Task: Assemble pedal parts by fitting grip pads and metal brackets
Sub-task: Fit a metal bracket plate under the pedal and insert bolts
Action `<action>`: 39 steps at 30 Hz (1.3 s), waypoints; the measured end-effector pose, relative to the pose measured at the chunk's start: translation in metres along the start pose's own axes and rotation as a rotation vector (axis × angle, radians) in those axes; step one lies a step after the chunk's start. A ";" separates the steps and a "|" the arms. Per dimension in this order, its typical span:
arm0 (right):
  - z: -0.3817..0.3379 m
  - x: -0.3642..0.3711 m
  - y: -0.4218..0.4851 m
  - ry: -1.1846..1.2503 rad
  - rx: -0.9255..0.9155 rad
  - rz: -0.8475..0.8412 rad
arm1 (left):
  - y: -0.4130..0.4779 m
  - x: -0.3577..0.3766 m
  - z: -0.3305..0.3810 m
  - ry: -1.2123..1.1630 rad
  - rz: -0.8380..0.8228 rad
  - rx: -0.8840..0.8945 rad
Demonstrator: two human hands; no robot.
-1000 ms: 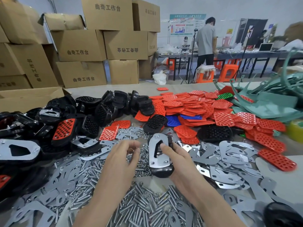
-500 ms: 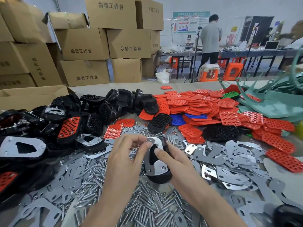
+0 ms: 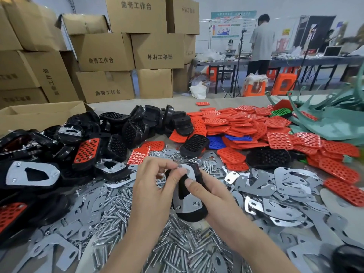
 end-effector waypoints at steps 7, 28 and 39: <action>-0.002 0.000 -0.001 0.011 -0.021 0.012 | -0.001 0.004 -0.006 -0.126 -0.007 -0.067; -0.006 0.001 0.000 0.219 0.026 0.065 | -0.003 0.016 0.002 -0.017 -0.140 0.038; -0.011 -0.001 -0.002 0.222 0.006 0.090 | -0.010 0.023 0.004 -0.072 -0.142 0.009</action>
Point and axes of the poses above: each hand's wrist, its own y-axis towards the middle knuckle, its own x-axis out of the palm, z = x × y, the point moved 7 cm from there along y, towards the middle knuckle, and after that the axes turned 7 degrees about -z, right-handed, at the moved point
